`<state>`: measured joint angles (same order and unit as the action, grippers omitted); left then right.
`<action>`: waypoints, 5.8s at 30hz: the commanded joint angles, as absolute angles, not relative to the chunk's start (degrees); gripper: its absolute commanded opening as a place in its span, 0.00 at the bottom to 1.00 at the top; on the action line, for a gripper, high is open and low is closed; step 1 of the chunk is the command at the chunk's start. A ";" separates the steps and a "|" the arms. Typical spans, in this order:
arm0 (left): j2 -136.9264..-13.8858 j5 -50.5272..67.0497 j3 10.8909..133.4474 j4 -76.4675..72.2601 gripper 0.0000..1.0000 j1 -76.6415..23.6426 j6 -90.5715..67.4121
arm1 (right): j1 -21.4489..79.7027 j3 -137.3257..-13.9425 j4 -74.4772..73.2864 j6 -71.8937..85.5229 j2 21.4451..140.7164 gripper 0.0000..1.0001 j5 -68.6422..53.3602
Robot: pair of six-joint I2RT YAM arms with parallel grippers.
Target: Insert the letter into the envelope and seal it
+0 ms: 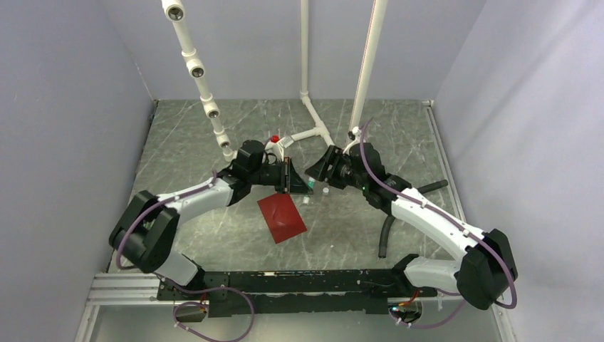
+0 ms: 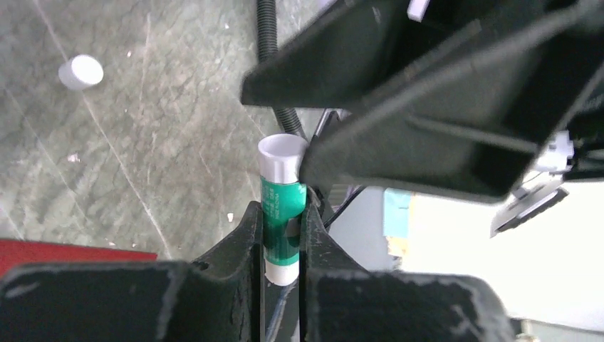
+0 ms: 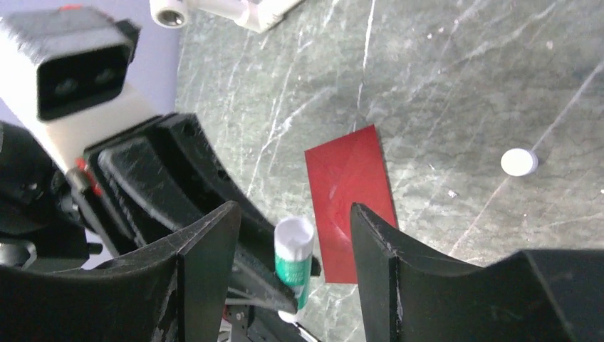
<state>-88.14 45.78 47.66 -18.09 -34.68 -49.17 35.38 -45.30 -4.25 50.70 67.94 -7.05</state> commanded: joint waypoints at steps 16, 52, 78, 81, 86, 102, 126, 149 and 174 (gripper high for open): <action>-77.62 44.21 52.52 -9.32 0.02 -35.24 -32.98 | 35.59 -57.00 -12.77 47.54 68.90 0.48 -15.92; -68.09 49.37 66.94 5.76 0.02 -35.68 -28.20 | 31.75 -69.32 -14.52 36.75 61.68 0.77 -19.30; -69.96 39.27 66.59 6.02 0.03 -35.51 -33.60 | 40.87 -77.38 -21.57 41.09 68.43 0.62 -10.14; -69.73 39.41 66.45 5.47 0.02 -35.30 -34.56 | 40.80 -77.08 -21.58 41.88 68.72 0.49 -11.15; -69.92 42.09 67.51 6.26 0.02 -34.40 -36.19 | 39.71 -75.15 -19.77 42.58 67.26 0.18 -13.97; -70.77 75.17 63.21 -20.94 0.03 -32.94 -48.15 | 29.70 -62.69 20.17 37.87 61.48 0.00 -65.19; -74.44 49.63 69.24 1.84 0.02 -33.05 -31.87 | 35.58 -70.44 -13.17 44.65 64.10 0.55 -13.77; -73.55 57.43 68.23 0.44 0.03 -33.04 -33.01 | 34.77 -67.65 -4.75 40.79 64.29 0.00 -27.56; -71.13 57.99 71.16 4.97 0.02 -32.17 -28.42 | 36.80 -63.78 3.60 44.14 61.70 0.73 -21.88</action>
